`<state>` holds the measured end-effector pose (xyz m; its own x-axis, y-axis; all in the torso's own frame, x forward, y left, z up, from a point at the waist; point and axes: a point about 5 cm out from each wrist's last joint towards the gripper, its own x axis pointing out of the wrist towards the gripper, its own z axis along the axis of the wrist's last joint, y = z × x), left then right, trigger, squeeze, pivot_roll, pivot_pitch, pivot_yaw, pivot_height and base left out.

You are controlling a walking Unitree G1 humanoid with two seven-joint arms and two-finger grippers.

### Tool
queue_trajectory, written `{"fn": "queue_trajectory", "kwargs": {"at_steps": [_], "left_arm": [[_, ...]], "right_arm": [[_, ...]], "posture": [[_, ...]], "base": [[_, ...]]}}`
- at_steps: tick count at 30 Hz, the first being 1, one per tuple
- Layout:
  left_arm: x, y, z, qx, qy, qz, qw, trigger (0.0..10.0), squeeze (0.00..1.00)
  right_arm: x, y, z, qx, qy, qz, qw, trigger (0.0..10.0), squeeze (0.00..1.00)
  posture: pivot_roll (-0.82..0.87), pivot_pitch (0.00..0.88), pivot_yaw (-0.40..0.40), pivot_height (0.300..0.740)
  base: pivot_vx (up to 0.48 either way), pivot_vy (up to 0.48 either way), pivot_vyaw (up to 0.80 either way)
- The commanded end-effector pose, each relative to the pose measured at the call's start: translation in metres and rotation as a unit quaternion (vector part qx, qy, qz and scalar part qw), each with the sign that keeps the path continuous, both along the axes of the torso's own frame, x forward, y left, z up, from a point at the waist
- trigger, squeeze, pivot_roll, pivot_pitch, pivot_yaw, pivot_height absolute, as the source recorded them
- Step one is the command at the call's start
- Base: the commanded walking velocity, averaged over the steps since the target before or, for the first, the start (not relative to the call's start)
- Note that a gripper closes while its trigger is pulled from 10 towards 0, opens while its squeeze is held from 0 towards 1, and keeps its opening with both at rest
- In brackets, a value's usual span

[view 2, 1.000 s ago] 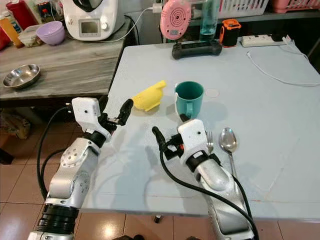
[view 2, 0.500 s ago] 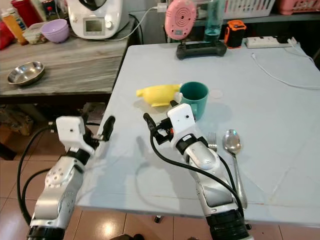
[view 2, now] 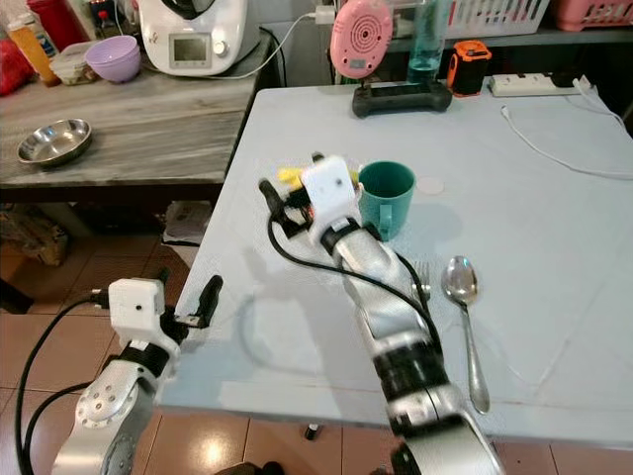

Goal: Setting the table

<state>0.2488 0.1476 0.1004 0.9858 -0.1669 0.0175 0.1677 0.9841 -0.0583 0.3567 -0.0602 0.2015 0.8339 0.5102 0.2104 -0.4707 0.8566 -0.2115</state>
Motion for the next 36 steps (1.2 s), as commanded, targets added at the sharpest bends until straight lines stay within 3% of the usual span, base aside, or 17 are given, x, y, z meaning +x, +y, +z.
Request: {"fn": "queue_trajectory", "kwargs": {"at_steps": [1,9,20,28,36], "left_arm": [[-0.002,0.004,0.004,0.007,-0.005,0.001,1.0,10.0,0.0],[-0.016,-0.003,0.002,-0.002,0.007,-0.023,1.0,10.0,0.0],[-0.021,-0.003,0.002,-0.001,0.018,-0.033,0.999,10.0,0.0],[-0.021,-0.003,0.003,-0.001,0.02,-0.034,0.999,10.0,0.0],[-0.018,-0.004,0.004,-0.002,0.02,-0.035,0.999,10.0,0.0]], "right_arm": [[0.003,0.004,-0.001,-0.001,0.001,-0.003,1.0,10.0,0.03],[0.027,0.01,0.01,0.012,0.033,-0.033,0.999,10.0,0.0],[0.039,0.011,0.008,0.038,0.077,-0.045,0.995,10.0,0.0],[0.032,0.009,-0.012,0.044,0.097,-0.032,0.994,10.0,0.0],[0.012,0.004,-0.04,0.041,0.112,-0.021,0.993,10.0,0.0]], "posture": [[-0.06,0.142,0.095,0.74],[-0.04,0.161,0.085,0.74],[-0.02,0.17,0.09,0.74],[-0.02,0.168,0.089,0.74],[-0.03,0.167,0.093,0.74]], "base": [[0.0,0.0,0.0],[0.0,0.0,0.0],[0.0,0.0,0.0],[0.0,0.0,0.0],[0.0,0.0,0.0]]}}
